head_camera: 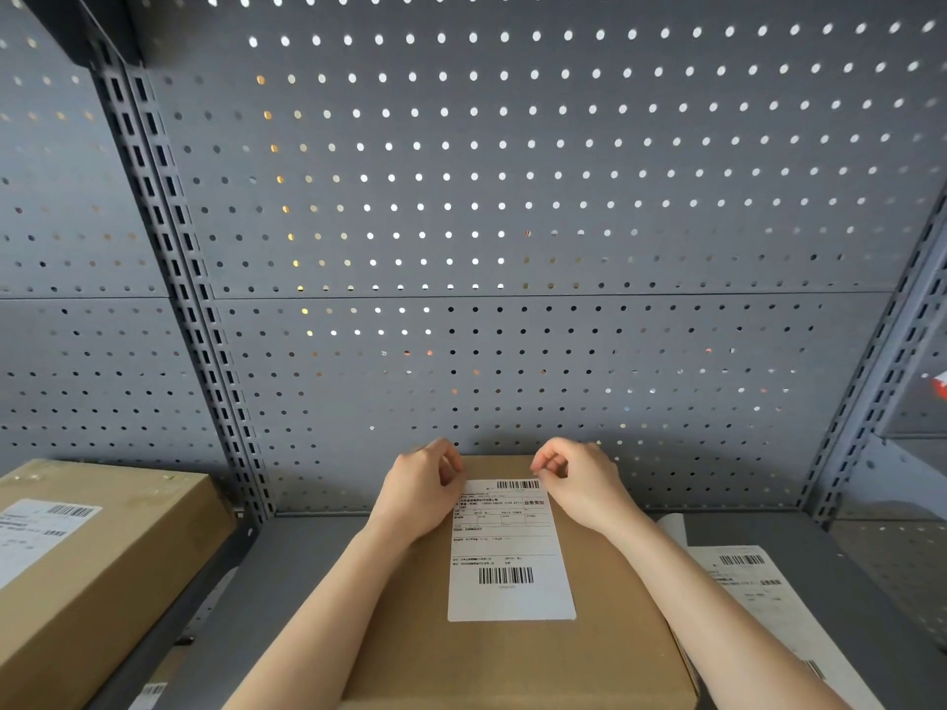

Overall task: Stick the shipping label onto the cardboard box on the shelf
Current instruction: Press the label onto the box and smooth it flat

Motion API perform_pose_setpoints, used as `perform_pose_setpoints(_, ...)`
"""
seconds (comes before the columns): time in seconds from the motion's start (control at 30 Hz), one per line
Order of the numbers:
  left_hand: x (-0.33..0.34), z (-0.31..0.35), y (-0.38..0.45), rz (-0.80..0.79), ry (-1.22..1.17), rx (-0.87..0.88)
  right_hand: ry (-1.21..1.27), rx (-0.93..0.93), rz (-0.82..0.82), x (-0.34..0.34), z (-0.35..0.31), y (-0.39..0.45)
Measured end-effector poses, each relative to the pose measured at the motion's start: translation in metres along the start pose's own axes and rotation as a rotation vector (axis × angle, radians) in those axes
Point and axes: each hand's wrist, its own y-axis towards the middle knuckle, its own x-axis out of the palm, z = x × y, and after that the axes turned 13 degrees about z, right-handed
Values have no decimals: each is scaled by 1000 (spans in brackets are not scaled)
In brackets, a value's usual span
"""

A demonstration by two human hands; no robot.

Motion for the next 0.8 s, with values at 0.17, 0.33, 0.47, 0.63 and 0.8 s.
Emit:
perform_pose_setpoints(0.17, 1, 1, -1, 20, 15, 25, -2, -13, 11, 0, 1, 1)
perform_pose_setpoints(0.33, 0, 1, -2, 23, 7, 13, 41, 5, 28, -1, 3, 1)
perform_pose_setpoints(0.47, -5, 2, -5, 16, -36, 30, 65, -28, 48, -6, 3, -2)
perform_pose_setpoints(0.63, -10, 7, -15, 42, -41, 130, -87, -181, -38, -12, -7, -13)
perform_pose_setpoints(0.8, -12, 17, -26, -151, -19, 219, -251, -365, -257, -6, -20, -27)
